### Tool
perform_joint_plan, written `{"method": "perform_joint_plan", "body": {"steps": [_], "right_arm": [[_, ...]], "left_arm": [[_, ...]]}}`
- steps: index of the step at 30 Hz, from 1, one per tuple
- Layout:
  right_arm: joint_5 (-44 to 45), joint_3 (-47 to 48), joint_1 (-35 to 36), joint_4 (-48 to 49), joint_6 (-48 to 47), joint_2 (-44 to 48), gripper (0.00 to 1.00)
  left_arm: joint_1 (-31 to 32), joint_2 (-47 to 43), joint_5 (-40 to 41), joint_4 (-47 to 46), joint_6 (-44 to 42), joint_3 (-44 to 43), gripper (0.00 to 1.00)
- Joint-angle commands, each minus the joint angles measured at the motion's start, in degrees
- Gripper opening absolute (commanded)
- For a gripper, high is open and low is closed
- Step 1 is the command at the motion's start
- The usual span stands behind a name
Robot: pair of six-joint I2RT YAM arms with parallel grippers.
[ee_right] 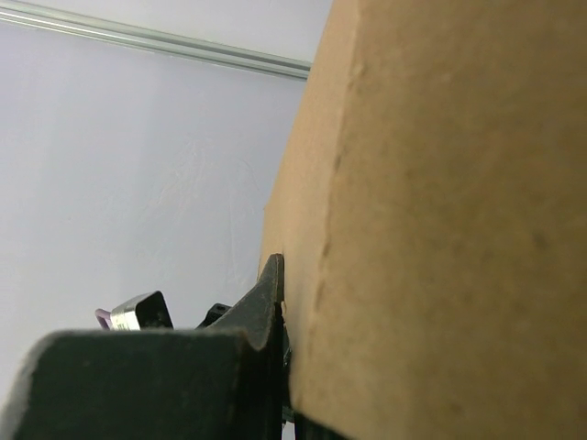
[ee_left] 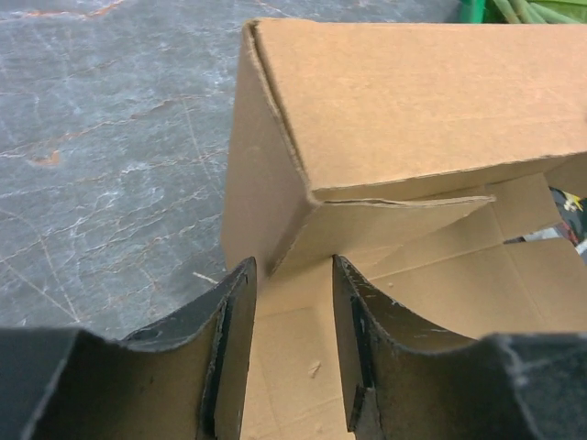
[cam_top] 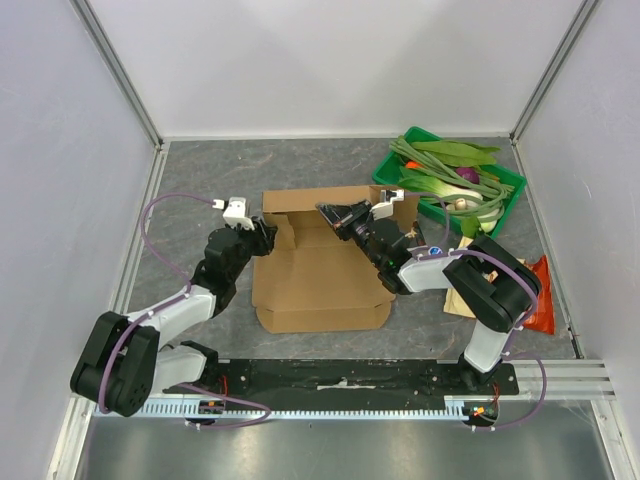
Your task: Fold the paper box
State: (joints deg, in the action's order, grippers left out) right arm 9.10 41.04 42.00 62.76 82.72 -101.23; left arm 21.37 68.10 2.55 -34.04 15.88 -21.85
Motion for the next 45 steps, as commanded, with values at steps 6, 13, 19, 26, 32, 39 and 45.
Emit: {"method": "perform_joint_plan", "body": {"steps": [6,13,19,26,32,39,45], "right_arm": [[-1.72,1.15,0.45,1.04,-0.72,-0.81,0.00],[-1.72,1.06,0.37,1.84,0.16,-1.25,0.00],[-0.58,1.50,0.72,1.49,1.48,-1.42,0.00],[1.35,1.85,1.51,1.84,6.22,-2.74,0.00],[2.06,2.03,1.60,0.61,8.60,-3.01,0.00],[4.52,2.29,2.03,0.17,10.10,-2.40,0.00],[4.34,3.44,1.95,-0.97,8.60,-1.78,0.00]], "left_arm": [[0.26,3.26,0.69,-3.95,-2.17,-2.31,0.58],[1.66,10.48,13.68,-5.94,1.43,-7.07,0.52],[6.22,13.02,28.35,-5.44,1.61,-9.26,0.27],[8.34,19.26,36.39,2.66,3.72,-16.03,0.36],[8.96,23.47,39.98,3.88,3.01,-19.45,0.11],[12.38,29.64,55.63,18.30,8.63,-26.84,0.02],[12.04,28.86,50.84,13.39,6.80,-23.95,0.02]]}}
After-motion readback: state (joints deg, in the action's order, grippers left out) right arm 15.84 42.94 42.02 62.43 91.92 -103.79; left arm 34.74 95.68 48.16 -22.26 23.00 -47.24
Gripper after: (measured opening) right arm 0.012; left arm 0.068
